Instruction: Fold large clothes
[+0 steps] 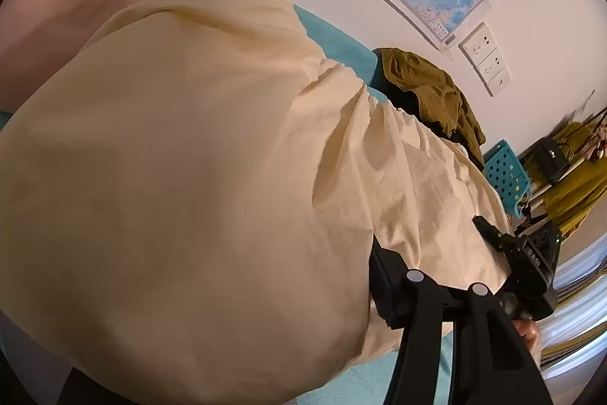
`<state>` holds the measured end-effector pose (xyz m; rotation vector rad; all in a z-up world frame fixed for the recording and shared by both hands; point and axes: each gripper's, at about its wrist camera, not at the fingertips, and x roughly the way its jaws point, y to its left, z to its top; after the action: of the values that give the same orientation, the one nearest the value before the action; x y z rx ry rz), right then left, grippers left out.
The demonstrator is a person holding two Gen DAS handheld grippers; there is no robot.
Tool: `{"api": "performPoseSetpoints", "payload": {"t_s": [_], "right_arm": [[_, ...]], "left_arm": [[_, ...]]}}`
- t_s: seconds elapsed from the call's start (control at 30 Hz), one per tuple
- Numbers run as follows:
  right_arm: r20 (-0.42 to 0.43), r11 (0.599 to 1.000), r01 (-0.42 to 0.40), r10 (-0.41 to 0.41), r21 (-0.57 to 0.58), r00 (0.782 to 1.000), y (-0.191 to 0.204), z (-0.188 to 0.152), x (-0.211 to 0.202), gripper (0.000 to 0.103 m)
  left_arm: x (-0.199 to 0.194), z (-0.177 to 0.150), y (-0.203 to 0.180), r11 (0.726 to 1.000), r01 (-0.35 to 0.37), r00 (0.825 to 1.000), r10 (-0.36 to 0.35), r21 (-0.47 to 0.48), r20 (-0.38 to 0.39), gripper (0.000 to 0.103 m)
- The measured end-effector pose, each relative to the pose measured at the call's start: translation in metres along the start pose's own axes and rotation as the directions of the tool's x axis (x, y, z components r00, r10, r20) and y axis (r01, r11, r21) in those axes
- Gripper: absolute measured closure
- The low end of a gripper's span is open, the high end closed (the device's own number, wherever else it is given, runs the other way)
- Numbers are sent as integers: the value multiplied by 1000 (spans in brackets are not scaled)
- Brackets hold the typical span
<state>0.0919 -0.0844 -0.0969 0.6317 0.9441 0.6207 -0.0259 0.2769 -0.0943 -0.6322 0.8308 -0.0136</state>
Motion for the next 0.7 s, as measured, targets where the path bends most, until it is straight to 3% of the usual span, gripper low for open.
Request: {"api": "performPoseSetpoints", "payload": {"t_s": [0.1, 0.2, 0.23, 0.37, 0.4, 0.63, 0.7], "right_arm": [[-4, 1000, -16, 16, 7, 1000, 3, 2, 1, 38], [-1, 1000, 0, 0, -13, 1000, 8, 2, 3, 36], [0, 1000, 5, -5, -24, 1000, 9, 1, 4, 37], [-28, 1000, -12, 12, -15, 1000, 4, 1, 5, 65], [-28, 1000, -21, 21, -8, 999, 3, 2, 3, 68], [-52, 998, -59, 60, 24, 997, 0, 4, 6, 59], [-48, 999, -39, 39, 1, 998, 3, 4, 6, 63]], "left_arm": [[4, 6, -4, 999, 38, 999, -38, 14, -28, 28], [9, 9, -8, 1000, 19, 1000, -18, 24, -25, 27], [10, 10, -9, 1000, 10, 1000, -9, 26, -23, 30], [11, 11, -6, 1000, -31, 999, 31, 2, -15, 52], [11, 11, -6, 999, -34, 999, 34, 2, -19, 57], [13, 13, -16, 994, -100, 995, 101, 44, -21, 61], [12, 13, -19, 992, -113, 993, 114, 55, -16, 62]]}}
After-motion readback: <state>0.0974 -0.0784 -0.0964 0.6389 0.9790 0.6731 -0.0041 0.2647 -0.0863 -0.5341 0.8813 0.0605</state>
